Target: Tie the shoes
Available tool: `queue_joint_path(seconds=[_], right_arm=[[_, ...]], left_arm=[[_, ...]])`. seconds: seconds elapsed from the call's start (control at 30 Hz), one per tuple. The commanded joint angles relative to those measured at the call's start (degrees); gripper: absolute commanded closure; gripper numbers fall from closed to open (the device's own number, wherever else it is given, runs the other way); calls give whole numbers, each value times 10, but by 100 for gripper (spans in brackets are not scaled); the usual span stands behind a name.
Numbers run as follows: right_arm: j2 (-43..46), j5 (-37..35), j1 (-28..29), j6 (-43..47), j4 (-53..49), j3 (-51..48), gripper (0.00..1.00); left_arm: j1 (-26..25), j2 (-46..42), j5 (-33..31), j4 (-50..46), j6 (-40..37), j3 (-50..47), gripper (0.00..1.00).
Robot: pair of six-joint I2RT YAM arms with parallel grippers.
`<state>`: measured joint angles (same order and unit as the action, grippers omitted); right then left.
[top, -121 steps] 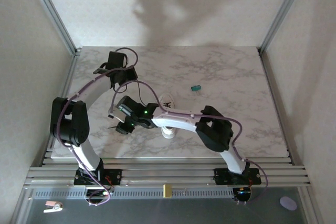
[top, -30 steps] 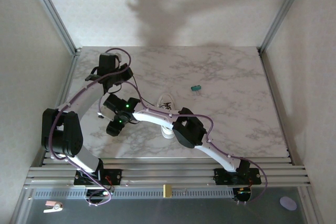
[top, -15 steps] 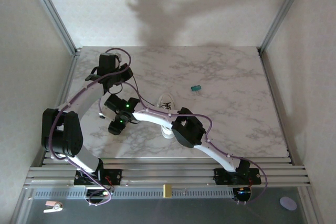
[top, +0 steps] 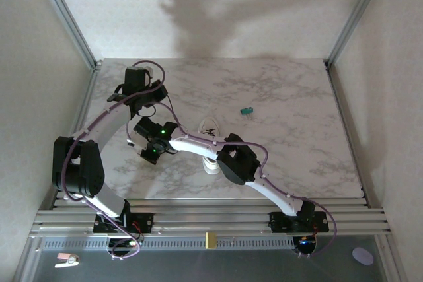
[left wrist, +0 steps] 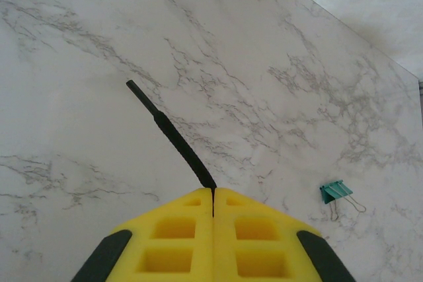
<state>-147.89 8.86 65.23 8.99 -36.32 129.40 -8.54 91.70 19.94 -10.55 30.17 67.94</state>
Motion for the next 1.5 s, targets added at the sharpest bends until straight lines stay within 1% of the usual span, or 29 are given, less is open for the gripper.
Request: queue_joint_path(seconds=[0.0, 0.2, 0.43, 0.57, 0.7, 0.8, 0.97, 1.1, 1.2, 1.33, 1.47], right_arm=[[17, 14, 23, -7, -26, -48, 100], [151, 4, 37, -20, 52, -147, 100], [298, -14, 43, -55, 161, -301, 100], [387, -52, 43, -79, 235, -409, 100], [459, -100, 40, -99, 284, -480, 100], [505, -135, 34, -115, 311, -516, 100], [592, -158, 12, -147, 360, -572, 100], [664, -186, -8, -164, 384, -614, 100], [704, -208, -21, -170, 382, -632, 100], [735, -251, -39, -188, 350, -635, 100], [755, -265, -60, -233, 313, -640, 100]], left_arm=[[-4, -6, 0, -10, -6, -1, 100], [-4, -17, 1, -2, -6, -10, 100], [-4, -40, 27, 36, -8, -39, 100], [-7, -71, 49, 76, -3, -68, 100], [-21, -104, 66, 113, -2, -95, 100], [-37, -129, 65, 130, -2, -109, 100], [-50, -187, 40, 151, 4, -134, 100], [-50, -235, 17, 162, 4, -154, 100], [-50, -264, 12, 168, 1, -164, 100], [-52, -292, 27, 184, -4, -175, 100], [-58, -307, 48, 197, -7, -183, 100]])
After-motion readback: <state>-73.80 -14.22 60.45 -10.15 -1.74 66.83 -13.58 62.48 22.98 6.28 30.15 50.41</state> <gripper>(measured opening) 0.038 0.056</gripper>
